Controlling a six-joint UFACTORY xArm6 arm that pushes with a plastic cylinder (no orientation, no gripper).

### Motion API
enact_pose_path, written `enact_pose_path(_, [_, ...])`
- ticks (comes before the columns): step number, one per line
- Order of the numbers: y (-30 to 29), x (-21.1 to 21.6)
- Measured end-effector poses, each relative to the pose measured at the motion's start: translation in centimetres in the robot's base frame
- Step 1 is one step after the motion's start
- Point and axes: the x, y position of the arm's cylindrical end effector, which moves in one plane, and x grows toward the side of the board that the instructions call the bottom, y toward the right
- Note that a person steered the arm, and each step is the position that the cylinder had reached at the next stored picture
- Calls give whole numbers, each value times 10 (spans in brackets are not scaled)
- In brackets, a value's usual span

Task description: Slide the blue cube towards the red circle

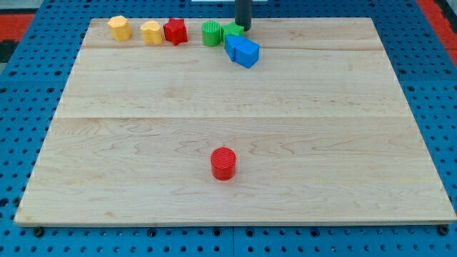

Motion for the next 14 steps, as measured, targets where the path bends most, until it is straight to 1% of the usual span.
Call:
enact_pose_path(3, [-5, 149])
enact_pose_path(4, [4, 95])
enact_pose_path(5, [64, 146])
enact_pose_path(6, [-6, 211])
enact_pose_path(7, [-36, 263])
enact_pose_path(8, [-14, 220])
enact_pose_path(9, [-8, 207])
enact_pose_path(10, [-15, 179])
enact_pose_path(11, [-28, 161])
enact_pose_path(12, [-68, 154])
enact_pose_path(13, [-81, 193])
enact_pose_path(14, [-94, 201])
